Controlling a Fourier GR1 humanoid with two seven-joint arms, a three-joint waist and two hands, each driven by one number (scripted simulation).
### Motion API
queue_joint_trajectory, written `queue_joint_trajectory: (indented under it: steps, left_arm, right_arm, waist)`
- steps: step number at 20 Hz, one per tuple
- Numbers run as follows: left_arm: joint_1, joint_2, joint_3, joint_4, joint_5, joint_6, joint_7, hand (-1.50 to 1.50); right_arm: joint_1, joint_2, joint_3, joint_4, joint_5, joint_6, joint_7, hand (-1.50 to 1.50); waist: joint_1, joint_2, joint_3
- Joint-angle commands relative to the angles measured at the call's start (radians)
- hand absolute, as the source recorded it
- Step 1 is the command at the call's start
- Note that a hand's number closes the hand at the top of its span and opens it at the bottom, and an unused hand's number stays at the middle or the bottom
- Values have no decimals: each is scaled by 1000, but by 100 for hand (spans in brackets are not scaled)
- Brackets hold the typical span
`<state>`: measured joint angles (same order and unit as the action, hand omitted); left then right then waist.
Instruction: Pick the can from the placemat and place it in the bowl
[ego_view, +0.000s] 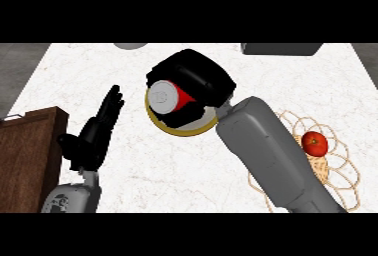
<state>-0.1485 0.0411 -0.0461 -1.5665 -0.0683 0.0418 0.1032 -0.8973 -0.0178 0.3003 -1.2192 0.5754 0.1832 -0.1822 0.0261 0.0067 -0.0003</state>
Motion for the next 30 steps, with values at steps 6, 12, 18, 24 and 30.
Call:
queue_joint_trajectory:
  steps: [6, 12, 18, 24, 30]
  left_arm:
    - [-22, -7, -5, -9, -2, 5, 22, 0]
    - [-22, 2, 8, 46, 16, -25, -47, 0]
    - [-106, 3, 21, 42, 14, -11, 31, 0]
    - [-16, -19, -27, -2, -18, 5, 12, 0]
    - [-94, 1, 3, 21, 3, -11, 41, 0]
  right_arm:
    - [-134, 17, -49, 534, 97, -237, -278, 150]
    - [-221, 18, -85, 776, 23, -166, -280, 150]
    - [-278, 13, -130, 912, 5, -8, -473, -150]
    - [-270, 17, -244, 933, -115, -4, -593, -150]
    - [-373, -22, -381, 997, -216, 68, -551, -150]
  waist:
    - [8, 4, 0]
    - [31, 13, 0]
    - [27, 16, 1]
    - [30, 11, 1]
    - [33, 17, 1]
